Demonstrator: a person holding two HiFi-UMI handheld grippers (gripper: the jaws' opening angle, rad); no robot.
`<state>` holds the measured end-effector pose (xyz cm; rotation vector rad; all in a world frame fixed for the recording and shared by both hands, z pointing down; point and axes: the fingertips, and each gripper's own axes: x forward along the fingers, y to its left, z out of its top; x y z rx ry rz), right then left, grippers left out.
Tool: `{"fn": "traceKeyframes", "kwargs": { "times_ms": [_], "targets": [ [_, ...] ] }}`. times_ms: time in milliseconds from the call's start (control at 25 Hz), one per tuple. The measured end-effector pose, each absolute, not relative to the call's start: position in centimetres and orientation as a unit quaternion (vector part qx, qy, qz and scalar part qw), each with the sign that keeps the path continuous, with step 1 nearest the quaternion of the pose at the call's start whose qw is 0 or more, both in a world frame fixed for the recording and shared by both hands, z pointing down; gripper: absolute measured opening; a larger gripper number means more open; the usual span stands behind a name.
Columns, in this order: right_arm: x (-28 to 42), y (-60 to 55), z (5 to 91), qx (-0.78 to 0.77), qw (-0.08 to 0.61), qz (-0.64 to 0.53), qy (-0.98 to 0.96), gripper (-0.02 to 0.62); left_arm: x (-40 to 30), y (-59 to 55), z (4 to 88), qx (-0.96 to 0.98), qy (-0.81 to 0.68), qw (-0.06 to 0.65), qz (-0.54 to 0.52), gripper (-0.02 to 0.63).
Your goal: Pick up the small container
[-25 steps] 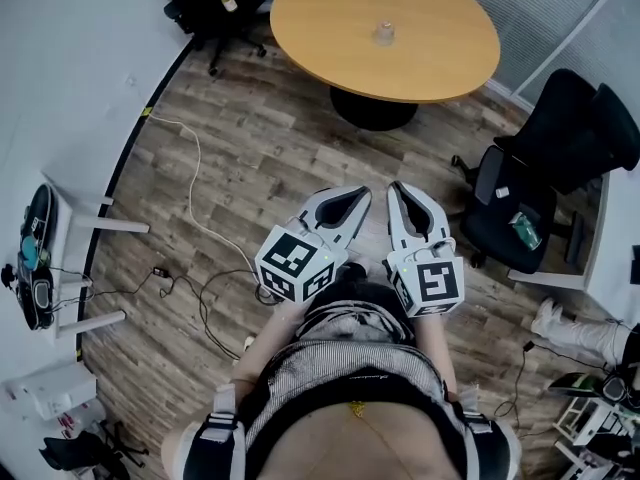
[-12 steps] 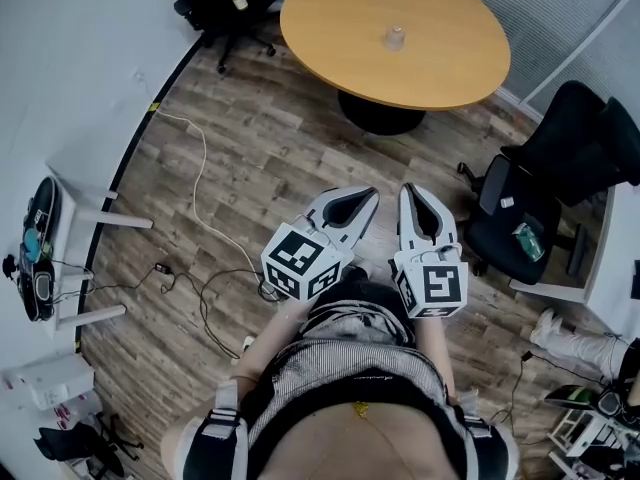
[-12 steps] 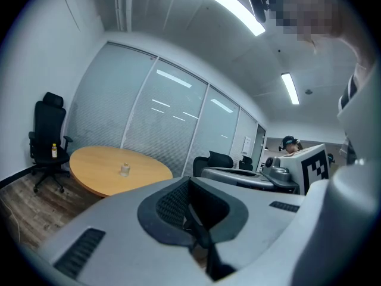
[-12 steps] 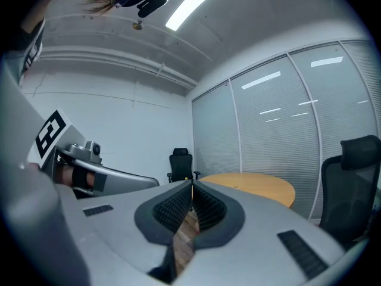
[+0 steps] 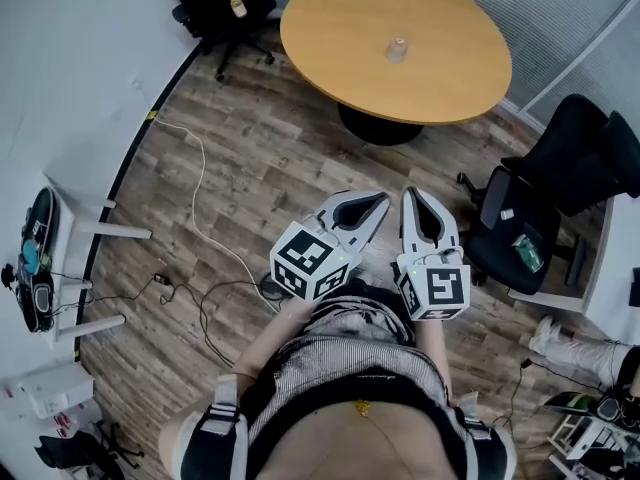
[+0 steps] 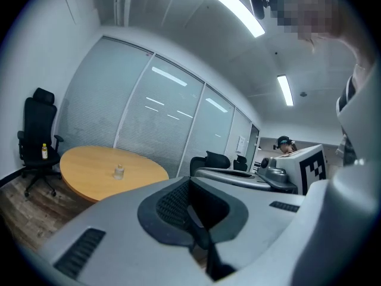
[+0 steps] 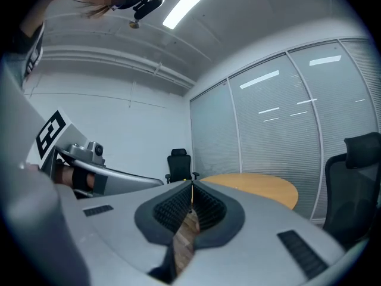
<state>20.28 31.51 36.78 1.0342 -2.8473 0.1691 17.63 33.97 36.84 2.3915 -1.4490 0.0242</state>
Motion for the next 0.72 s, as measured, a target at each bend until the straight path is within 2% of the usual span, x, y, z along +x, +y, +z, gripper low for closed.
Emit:
{"fn": "traceKeyframes", "kwargs": {
  "times_ms": [720],
  "targets": [
    [13.7, 24.7, 37.0, 0.328, 0.078, 0.046, -0.94, 0.021, 12.2, 27.2, 37.2, 0.853, -0.489, 0.181, 0.011, 0.005]
  ]
}}
